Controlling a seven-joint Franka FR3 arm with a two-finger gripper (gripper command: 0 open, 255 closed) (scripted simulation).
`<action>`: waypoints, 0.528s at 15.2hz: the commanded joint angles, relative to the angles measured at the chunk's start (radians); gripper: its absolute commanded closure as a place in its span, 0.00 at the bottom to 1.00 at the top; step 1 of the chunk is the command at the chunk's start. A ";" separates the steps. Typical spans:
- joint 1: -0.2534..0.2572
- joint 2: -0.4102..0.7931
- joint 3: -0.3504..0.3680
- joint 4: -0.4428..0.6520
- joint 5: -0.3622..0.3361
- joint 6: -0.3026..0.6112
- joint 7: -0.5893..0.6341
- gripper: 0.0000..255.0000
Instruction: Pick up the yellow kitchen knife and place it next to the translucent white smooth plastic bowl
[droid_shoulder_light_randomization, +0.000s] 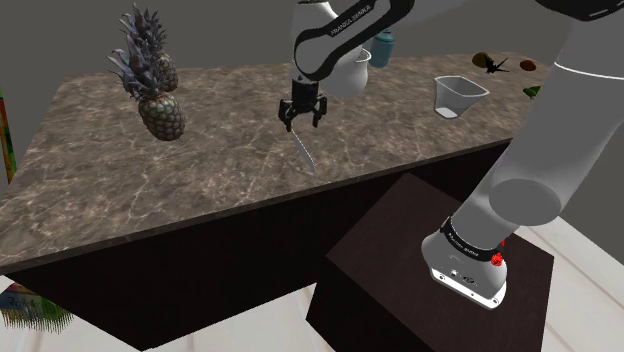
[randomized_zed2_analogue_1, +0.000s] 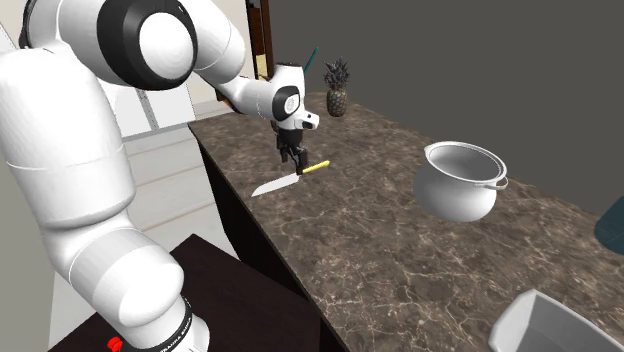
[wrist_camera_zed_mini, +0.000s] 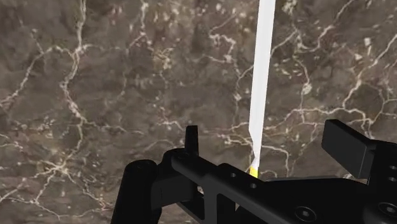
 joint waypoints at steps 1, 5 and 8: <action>0.007 0.069 0.000 0.050 -0.004 0.022 0.036 0.00; 0.009 0.104 -0.002 0.037 -0.008 0.070 0.039 0.00; 0.010 0.131 -0.003 0.029 -0.011 0.105 0.041 0.00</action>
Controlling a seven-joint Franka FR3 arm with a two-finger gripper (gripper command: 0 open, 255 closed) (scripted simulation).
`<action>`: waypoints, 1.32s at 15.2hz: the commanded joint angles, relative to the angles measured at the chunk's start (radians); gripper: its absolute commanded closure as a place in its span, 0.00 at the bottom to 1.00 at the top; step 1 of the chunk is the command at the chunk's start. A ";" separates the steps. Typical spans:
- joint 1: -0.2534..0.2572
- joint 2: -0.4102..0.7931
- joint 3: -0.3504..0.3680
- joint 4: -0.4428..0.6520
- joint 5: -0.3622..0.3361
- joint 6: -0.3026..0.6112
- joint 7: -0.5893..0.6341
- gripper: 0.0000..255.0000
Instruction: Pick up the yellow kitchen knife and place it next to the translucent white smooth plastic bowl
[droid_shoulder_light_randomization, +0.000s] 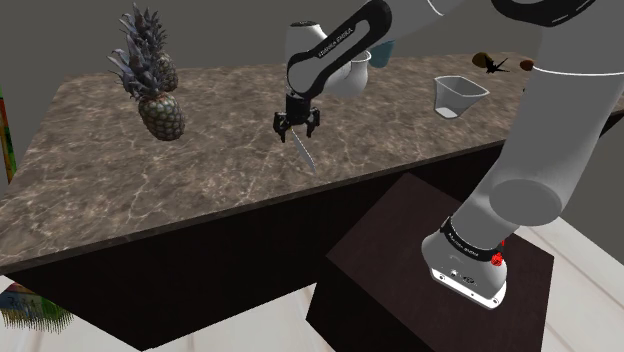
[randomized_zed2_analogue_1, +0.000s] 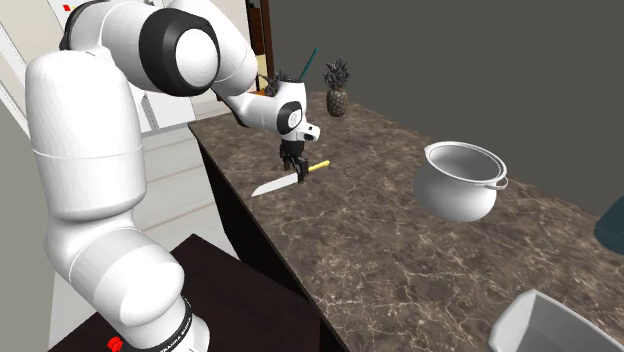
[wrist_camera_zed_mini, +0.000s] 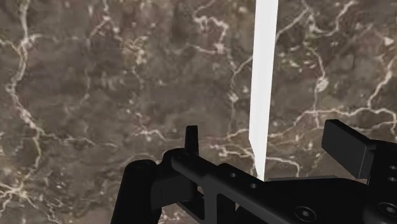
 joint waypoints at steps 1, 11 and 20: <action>0.001 0.013 -0.001 -0.006 -0.002 0.020 0.001 0.00; 0.001 0.013 -0.001 -0.006 -0.002 0.019 0.001 1.00; 0.000 -0.007 0.000 -0.003 0.001 -0.003 0.000 1.00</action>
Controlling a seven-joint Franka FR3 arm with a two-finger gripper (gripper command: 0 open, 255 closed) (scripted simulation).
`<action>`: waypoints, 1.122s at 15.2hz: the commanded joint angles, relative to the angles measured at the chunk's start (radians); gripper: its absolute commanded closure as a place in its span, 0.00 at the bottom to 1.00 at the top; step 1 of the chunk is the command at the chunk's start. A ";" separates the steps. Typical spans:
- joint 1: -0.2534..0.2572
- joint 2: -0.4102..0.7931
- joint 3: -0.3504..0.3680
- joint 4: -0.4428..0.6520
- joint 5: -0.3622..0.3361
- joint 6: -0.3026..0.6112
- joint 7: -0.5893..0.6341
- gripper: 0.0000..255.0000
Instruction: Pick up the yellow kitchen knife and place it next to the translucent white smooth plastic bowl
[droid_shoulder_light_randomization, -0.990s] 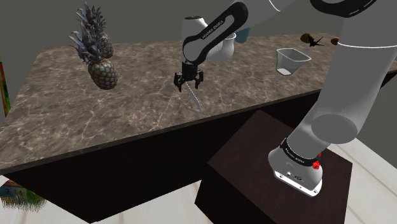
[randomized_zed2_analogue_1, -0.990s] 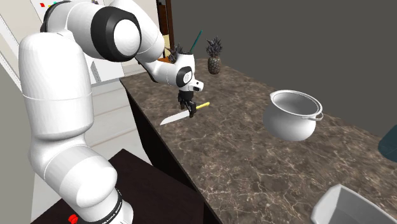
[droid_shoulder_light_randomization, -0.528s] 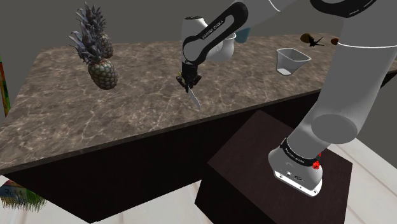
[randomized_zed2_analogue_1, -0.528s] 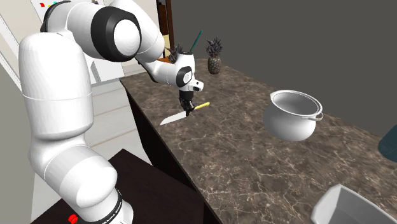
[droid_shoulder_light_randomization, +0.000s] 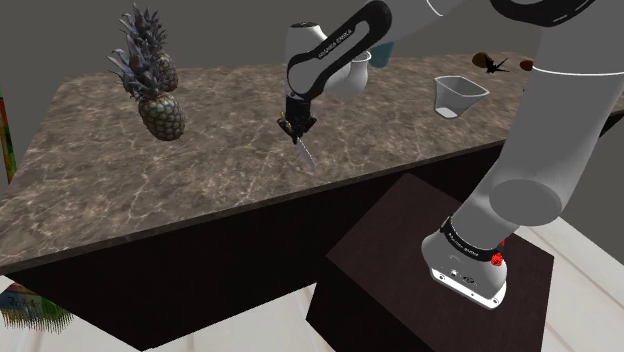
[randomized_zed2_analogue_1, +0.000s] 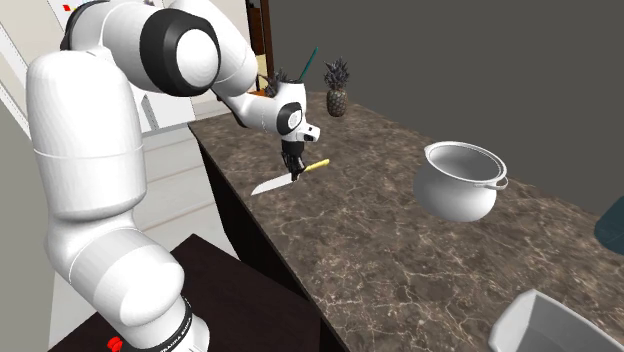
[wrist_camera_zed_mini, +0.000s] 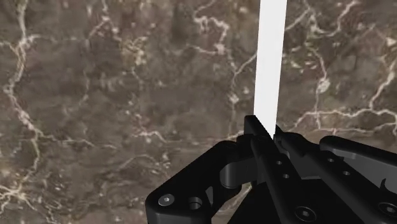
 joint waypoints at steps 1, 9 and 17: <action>-0.001 -0.018 0.001 0.002 0.002 -0.020 -0.001 1.00; -0.003 -0.088 0.003 0.028 0.010 -0.115 -0.006 1.00; -0.004 -0.146 0.005 0.067 0.016 -0.213 -0.009 1.00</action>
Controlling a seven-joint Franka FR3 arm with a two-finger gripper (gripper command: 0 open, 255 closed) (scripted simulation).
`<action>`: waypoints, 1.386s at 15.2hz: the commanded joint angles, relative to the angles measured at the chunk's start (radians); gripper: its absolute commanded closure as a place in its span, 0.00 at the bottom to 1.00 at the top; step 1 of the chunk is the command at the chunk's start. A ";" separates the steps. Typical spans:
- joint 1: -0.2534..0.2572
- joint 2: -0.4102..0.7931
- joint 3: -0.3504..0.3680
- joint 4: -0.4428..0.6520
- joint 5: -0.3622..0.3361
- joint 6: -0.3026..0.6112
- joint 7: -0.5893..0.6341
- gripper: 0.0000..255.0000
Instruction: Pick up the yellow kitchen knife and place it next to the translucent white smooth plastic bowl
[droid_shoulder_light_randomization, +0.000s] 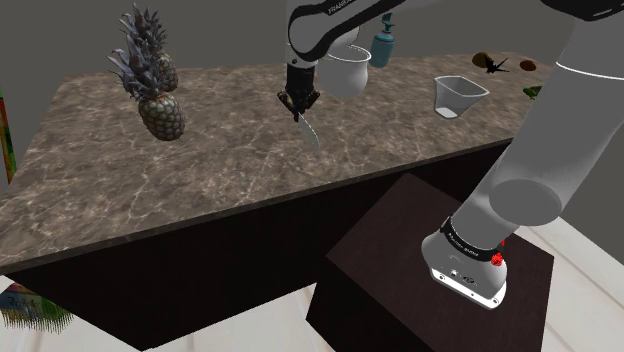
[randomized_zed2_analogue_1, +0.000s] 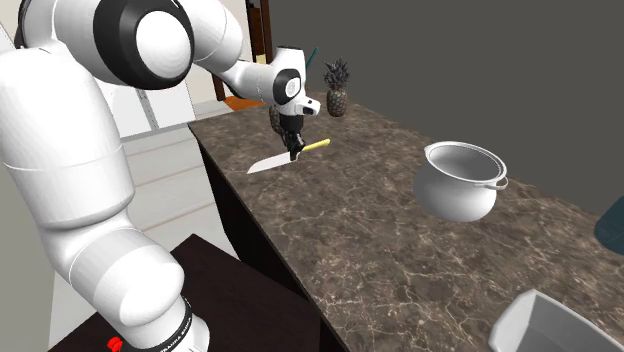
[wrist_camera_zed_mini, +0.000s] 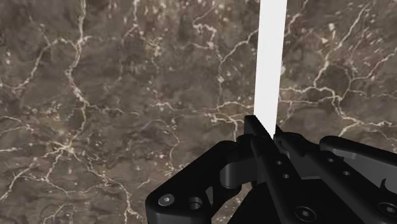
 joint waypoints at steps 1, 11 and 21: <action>-0.001 -0.015 0.000 0.010 0.002 -0.025 -0.002 1.00; -0.002 -0.070 0.000 0.081 0.007 -0.151 -0.005 1.00; -0.003 -0.105 0.000 0.173 0.010 -0.278 -0.006 1.00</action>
